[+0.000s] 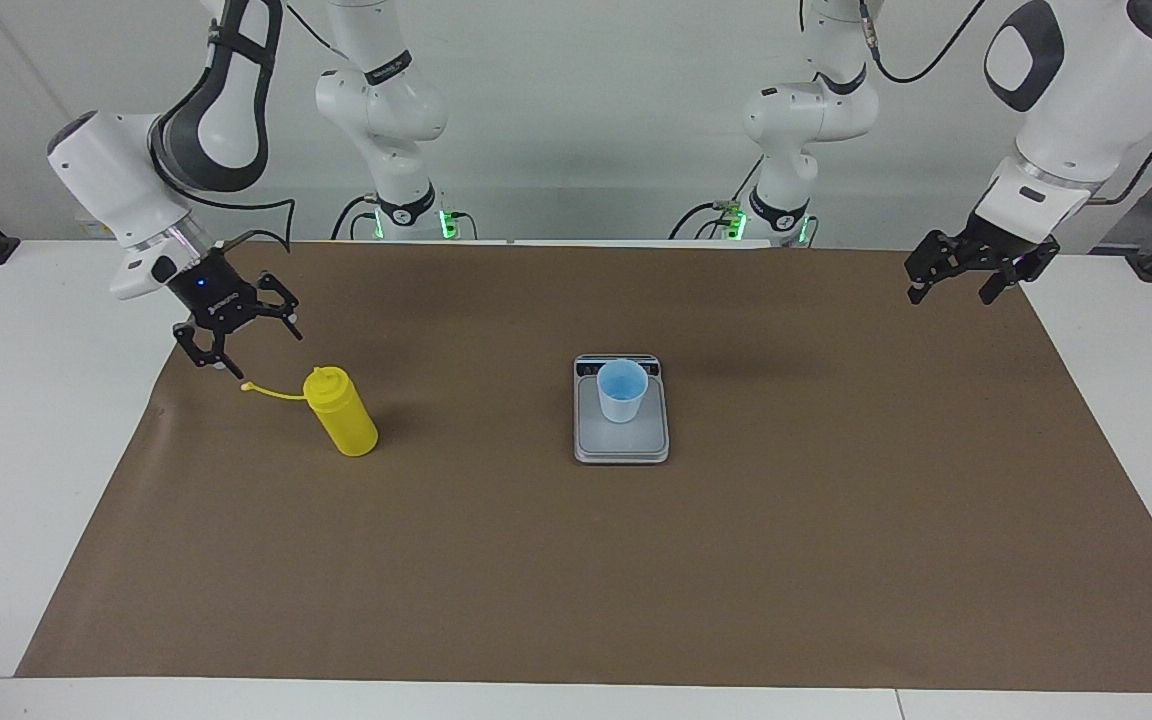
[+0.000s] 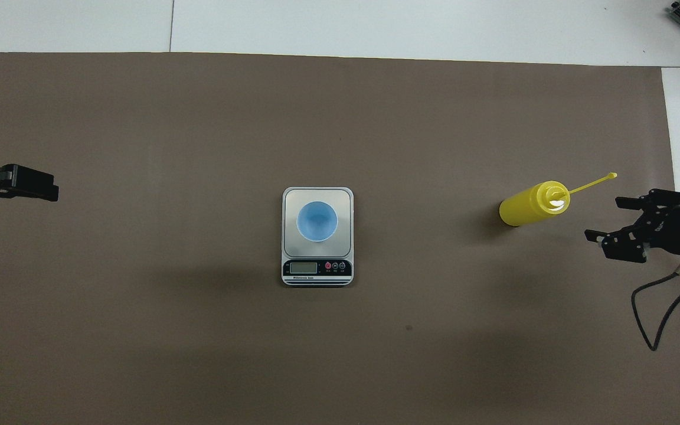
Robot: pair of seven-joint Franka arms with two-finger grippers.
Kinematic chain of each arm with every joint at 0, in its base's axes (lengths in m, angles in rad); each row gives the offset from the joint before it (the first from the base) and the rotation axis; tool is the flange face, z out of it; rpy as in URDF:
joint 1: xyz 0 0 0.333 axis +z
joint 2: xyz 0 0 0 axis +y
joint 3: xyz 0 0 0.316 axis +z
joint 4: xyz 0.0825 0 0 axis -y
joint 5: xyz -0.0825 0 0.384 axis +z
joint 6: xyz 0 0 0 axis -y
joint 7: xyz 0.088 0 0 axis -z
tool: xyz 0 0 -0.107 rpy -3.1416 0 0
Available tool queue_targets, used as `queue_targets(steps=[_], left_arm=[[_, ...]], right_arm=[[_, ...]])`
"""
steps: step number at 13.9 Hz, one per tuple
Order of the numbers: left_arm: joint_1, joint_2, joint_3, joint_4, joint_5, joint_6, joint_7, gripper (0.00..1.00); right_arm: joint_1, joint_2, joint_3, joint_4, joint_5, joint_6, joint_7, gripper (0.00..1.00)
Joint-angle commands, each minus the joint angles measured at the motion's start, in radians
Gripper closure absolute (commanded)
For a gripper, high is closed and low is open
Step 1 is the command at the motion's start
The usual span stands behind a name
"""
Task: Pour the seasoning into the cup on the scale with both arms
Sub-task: 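Reach the right gripper to the yellow bottle and grasp it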
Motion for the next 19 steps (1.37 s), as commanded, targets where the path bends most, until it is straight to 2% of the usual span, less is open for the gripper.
queue_targets(steps=[1,3,6,11,15,19], left_arm=[[0.014,-0.010,-0.010,0.048,0.006,-0.065,0.004,0.00],[0.015,-0.001,-0.011,0.114,0.008,-0.128,0.006,0.00],[0.012,-0.013,-0.010,0.102,0.009,-0.127,0.000,0.00],[0.012,-0.033,-0.011,0.067,0.009,-0.127,-0.008,0.00],[0.007,-0.034,-0.011,0.064,0.009,-0.125,-0.023,0.00],[0.006,-0.036,-0.011,0.060,0.009,-0.127,-0.025,0.00]], right_arm=[[-0.034,0.046,0.006,-0.048,0.177,0.054,-0.258,0.00],[-0.034,0.063,0.007,-0.080,0.275,0.061,-0.345,0.00],[-0.026,0.113,0.007,-0.091,0.433,0.062,-0.518,0.00],[0.000,0.138,0.009,-0.108,0.556,0.048,-0.566,0.00],[0.045,0.165,0.009,-0.103,0.708,0.058,-0.650,0.00],[0.066,0.179,0.009,-0.096,0.743,0.085,-0.670,0.00]])
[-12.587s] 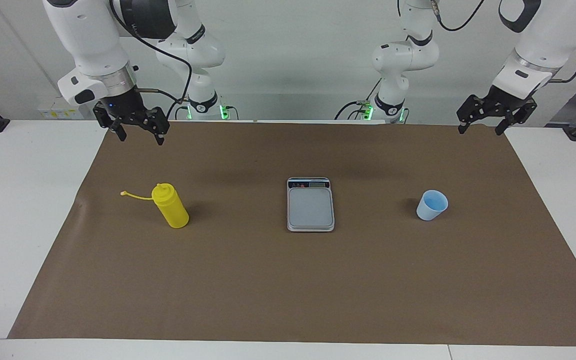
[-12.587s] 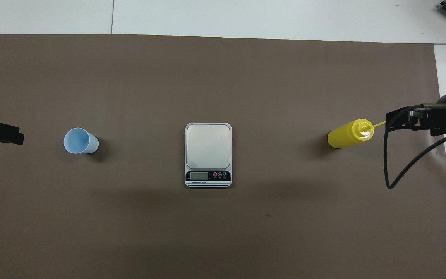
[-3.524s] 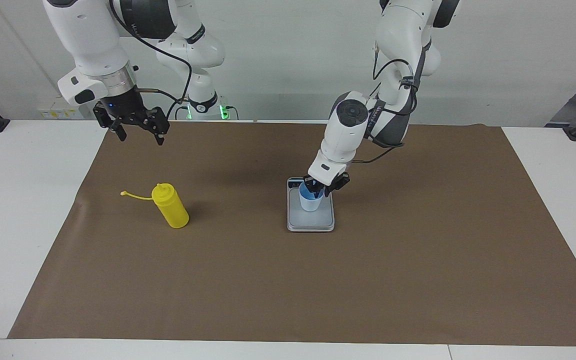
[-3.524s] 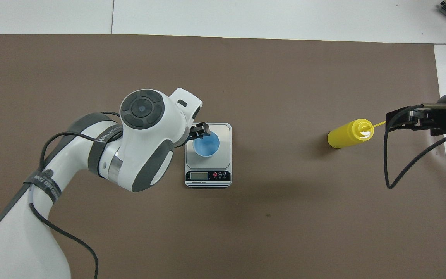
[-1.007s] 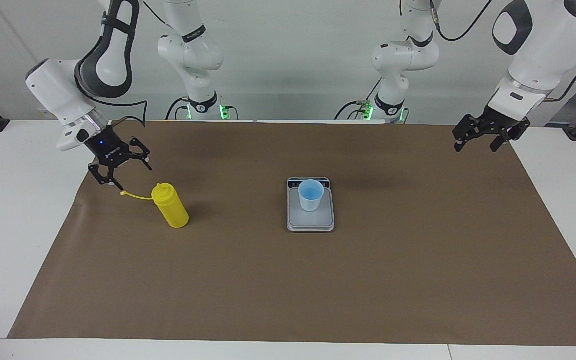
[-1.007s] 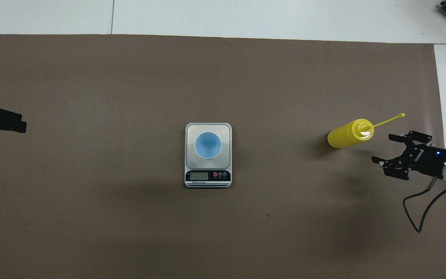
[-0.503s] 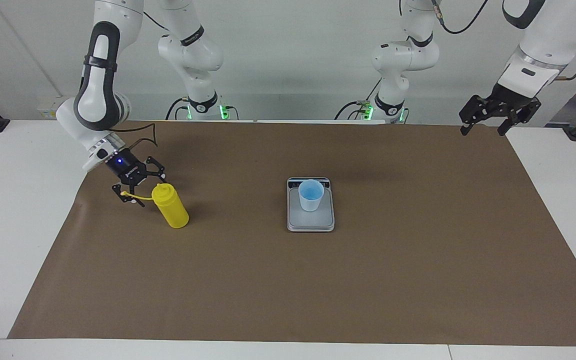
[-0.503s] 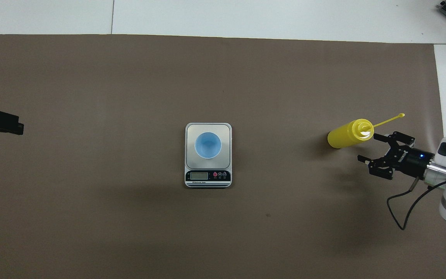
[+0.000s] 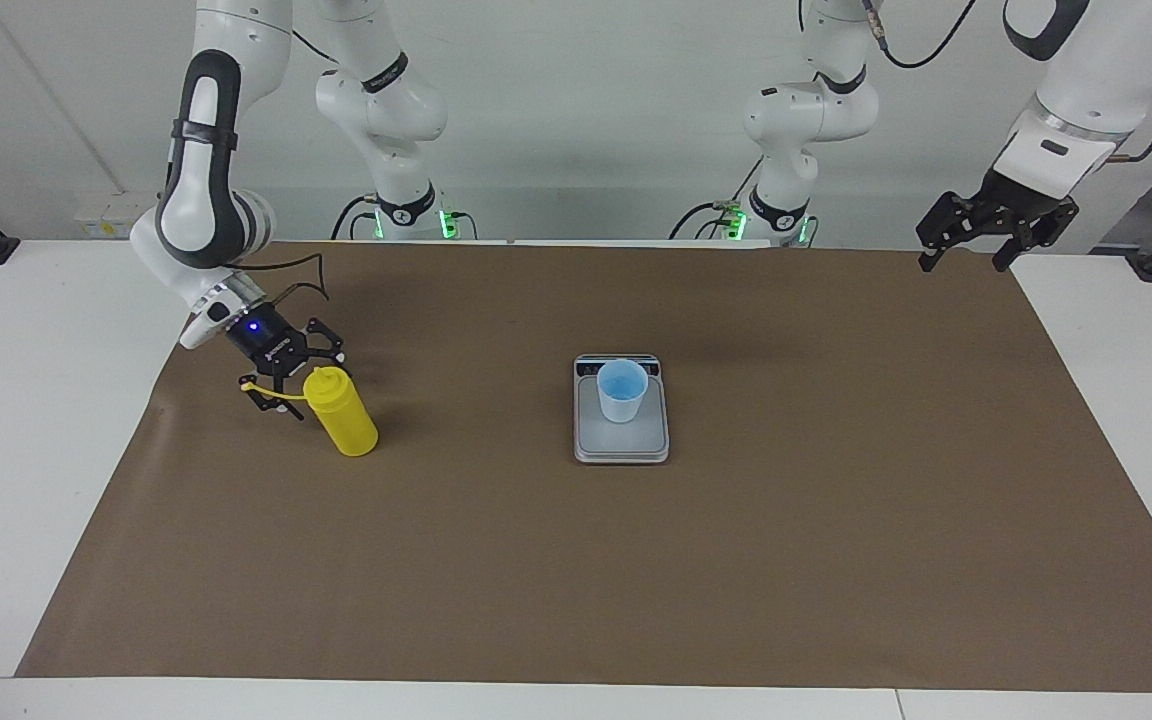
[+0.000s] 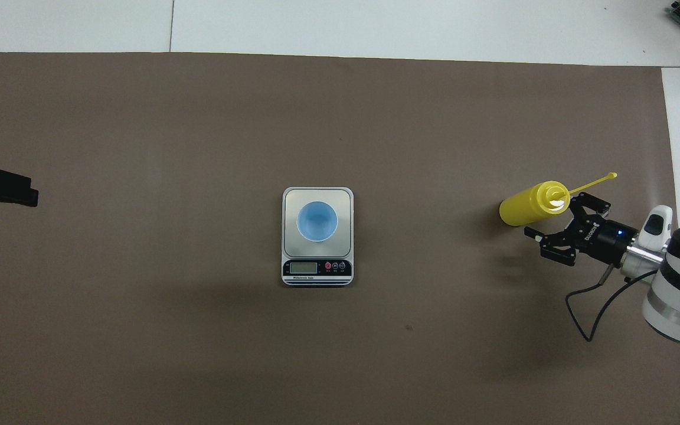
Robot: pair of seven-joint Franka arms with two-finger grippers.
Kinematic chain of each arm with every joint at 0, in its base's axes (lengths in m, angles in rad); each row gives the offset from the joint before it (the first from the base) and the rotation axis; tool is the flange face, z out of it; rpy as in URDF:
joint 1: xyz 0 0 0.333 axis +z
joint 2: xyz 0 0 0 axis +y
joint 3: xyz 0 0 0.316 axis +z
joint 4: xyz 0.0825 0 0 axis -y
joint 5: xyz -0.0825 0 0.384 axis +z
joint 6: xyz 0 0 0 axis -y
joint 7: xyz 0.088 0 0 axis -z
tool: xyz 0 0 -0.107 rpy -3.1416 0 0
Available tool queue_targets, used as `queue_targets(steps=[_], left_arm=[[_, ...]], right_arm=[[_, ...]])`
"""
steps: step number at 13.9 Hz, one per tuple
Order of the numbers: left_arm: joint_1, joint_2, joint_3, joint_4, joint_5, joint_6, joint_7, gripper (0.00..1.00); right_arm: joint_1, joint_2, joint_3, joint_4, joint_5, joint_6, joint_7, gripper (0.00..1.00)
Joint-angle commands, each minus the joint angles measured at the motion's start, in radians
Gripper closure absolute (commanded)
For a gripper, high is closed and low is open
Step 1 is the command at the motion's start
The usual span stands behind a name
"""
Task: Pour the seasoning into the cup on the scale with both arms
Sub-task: 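Reach the right gripper to the yellow bottle and grasp it, then lift the yellow bottle with the right gripper over the cup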
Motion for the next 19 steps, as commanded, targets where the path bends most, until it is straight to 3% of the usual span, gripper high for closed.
queue_targets(steps=[1,3,6,8,11,13,15,19], left_arm=[[0.006,-0.027,-0.008,-0.029,0.009,-0.014,-0.012,0.00],[0.013,-0.027,-0.006,-0.029,0.009,-0.014,-0.014,0.00],[0.023,-0.027,-0.006,-0.029,0.009,-0.014,-0.012,0.00],[0.023,-0.027,-0.006,-0.029,0.009,-0.014,-0.012,0.00],[0.023,-0.027,-0.006,-0.029,0.009,-0.014,-0.012,0.00],[0.023,-0.027,-0.006,-0.029,0.009,-0.014,-0.012,0.00],[0.023,-0.027,-0.006,-0.029,0.009,-0.014,-0.012,0.00],[0.023,-0.027,-0.006,-0.029,0.009,-0.014,-0.012,0.00]], right_arm=[[0.014,0.027,0.004,0.003,0.099,0.018,-0.059,0.00],[0.034,0.072,0.004,0.009,0.214,0.021,-0.153,0.00],[0.034,0.088,0.004,0.035,0.227,0.010,-0.202,0.01],[0.039,0.088,0.005,0.054,0.228,0.013,-0.202,0.10],[0.042,0.086,0.005,0.072,0.225,0.015,-0.202,0.39],[0.042,0.086,0.005,0.091,0.221,0.015,-0.197,0.68],[0.043,0.082,0.007,0.104,0.213,0.018,-0.192,0.87],[0.125,0.067,0.016,0.167,0.170,0.109,-0.058,0.90]])
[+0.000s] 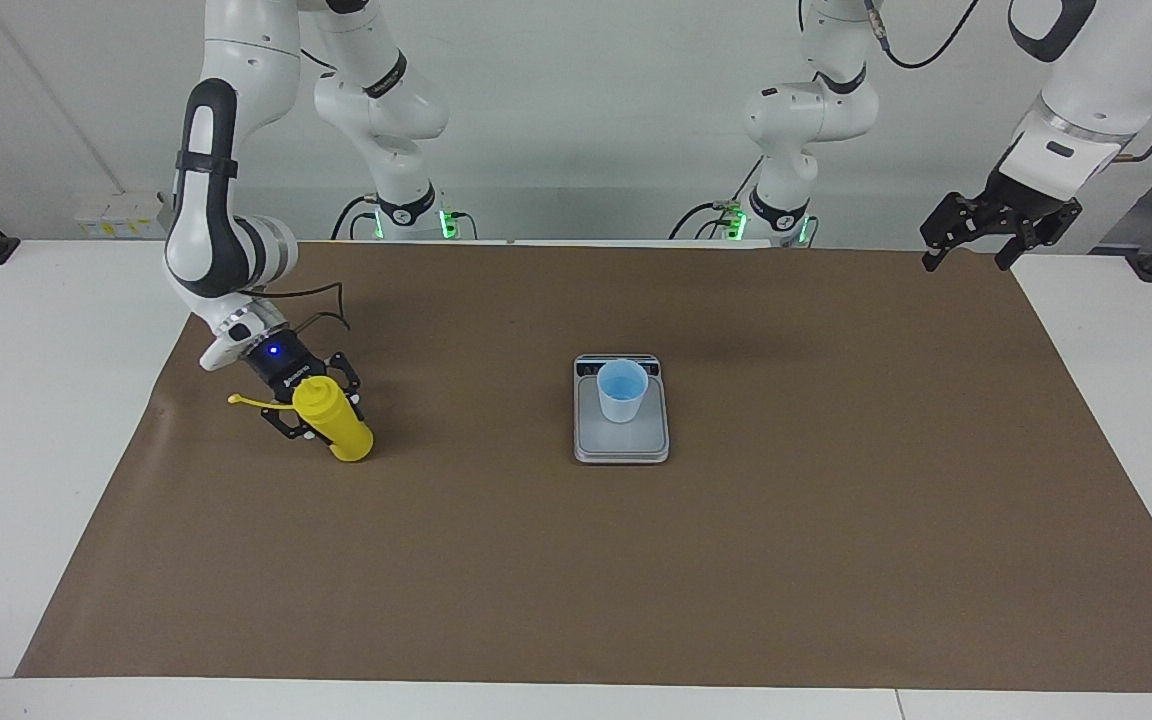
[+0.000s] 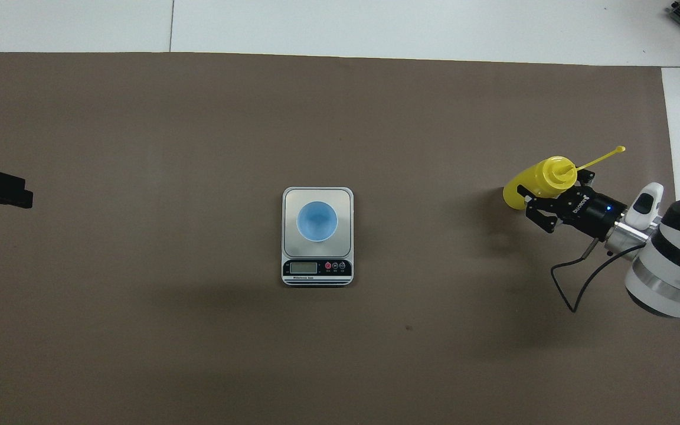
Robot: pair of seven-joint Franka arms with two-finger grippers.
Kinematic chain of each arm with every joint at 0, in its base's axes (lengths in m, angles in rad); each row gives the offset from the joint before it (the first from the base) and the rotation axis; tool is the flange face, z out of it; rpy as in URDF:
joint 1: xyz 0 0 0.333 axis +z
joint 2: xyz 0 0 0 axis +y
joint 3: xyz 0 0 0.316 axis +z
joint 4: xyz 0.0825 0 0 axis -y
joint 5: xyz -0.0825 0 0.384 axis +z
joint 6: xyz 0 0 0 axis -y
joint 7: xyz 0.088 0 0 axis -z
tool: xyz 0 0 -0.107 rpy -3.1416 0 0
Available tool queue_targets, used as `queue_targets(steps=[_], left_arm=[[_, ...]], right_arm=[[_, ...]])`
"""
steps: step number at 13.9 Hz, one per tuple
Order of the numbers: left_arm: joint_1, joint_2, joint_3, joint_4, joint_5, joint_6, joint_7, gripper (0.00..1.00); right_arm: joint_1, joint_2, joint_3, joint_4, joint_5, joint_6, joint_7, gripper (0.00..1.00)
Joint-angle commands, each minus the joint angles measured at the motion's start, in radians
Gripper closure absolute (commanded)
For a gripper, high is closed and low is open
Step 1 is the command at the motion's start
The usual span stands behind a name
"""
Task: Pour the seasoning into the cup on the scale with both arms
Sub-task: 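Lift the yellow bottle with the right gripper over the cup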
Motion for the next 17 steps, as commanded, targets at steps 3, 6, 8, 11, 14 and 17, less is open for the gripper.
queue_targets(steps=[3,6,8,11,14,17], left_arm=[[0.012,-0.028,-0.010,-0.029,0.009,-0.006,-0.010,0.00],[0.012,-0.027,-0.010,-0.029,0.009,-0.006,-0.010,0.00],[0.012,-0.027,-0.010,-0.029,0.009,-0.006,-0.010,0.00],[0.012,-0.027,-0.010,-0.029,0.009,-0.006,-0.010,0.00],[0.012,-0.027,-0.010,-0.029,0.009,-0.006,-0.010,0.00],[0.012,-0.027,-0.010,-0.029,0.009,-0.006,-0.010,0.00]], right_arm=[[0.123,-0.018,0.009,0.115,-0.183,0.119,0.282,0.91],[0.155,-0.014,0.014,0.218,-0.493,0.126,0.550,0.91],[0.207,-0.009,0.013,0.254,-0.637,0.137,0.685,0.91],[0.305,0.000,0.011,0.267,-0.881,0.214,0.854,0.91],[0.413,0.014,0.011,0.271,-1.282,0.260,1.153,0.92],[0.469,0.043,0.013,0.306,-1.601,0.213,1.351,0.94]])
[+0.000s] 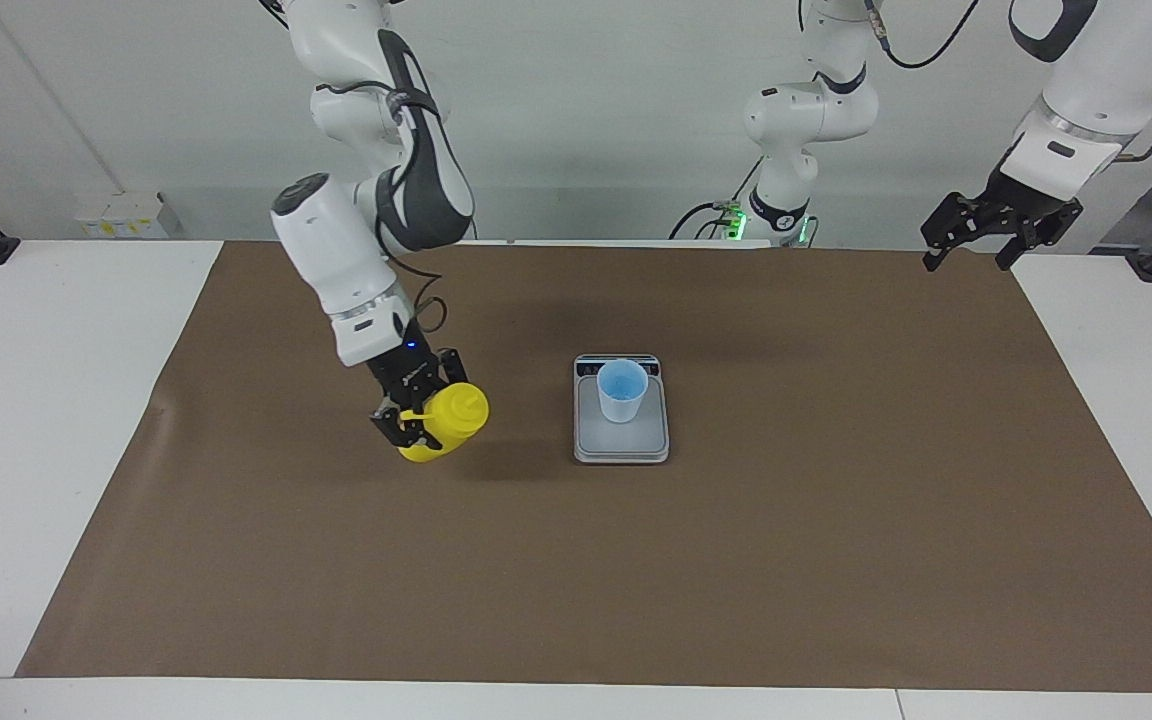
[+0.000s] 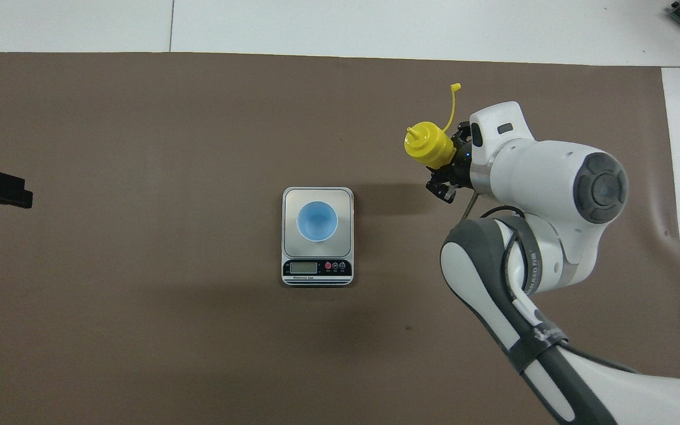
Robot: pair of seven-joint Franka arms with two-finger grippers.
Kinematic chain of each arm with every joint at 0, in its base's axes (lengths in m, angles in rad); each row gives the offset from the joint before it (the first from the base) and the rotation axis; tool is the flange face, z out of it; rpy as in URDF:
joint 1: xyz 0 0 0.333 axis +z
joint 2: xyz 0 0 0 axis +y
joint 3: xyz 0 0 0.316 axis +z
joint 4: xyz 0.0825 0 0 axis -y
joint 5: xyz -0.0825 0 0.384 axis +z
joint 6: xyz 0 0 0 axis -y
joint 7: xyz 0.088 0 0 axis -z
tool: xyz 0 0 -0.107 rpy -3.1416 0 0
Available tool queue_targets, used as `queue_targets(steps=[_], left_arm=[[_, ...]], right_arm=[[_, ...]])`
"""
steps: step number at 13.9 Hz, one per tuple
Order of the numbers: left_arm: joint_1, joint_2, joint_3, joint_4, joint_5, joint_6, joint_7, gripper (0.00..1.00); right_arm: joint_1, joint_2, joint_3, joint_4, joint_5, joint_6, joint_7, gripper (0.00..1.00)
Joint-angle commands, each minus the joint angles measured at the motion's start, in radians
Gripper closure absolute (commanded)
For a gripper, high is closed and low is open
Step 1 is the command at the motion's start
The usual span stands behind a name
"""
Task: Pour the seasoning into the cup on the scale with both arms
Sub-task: 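Lift the yellow bottle with the right gripper over the cup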
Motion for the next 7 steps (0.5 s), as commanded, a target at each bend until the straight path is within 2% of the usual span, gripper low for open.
queue_targets(steps=[1,5,7], left_arm=[[0.011,-0.027,-0.010,-0.029,0.009,-0.006,-0.010,0.00],[0.011,-0.027,-0.010,-0.029,0.009,-0.006,-0.010,0.00],[0.011,-0.027,-0.010,-0.029,0.009,-0.006,-0.010,0.00]], right_arm=[[0.032,0.037,-0.002,0.058,-0.179,-0.054,0.088,0.95],[0.064,0.047,-0.002,0.098,-0.384,-0.157,0.093,1.00],[0.101,0.047,-0.002,0.098,-0.488,-0.164,0.095,1.00]])
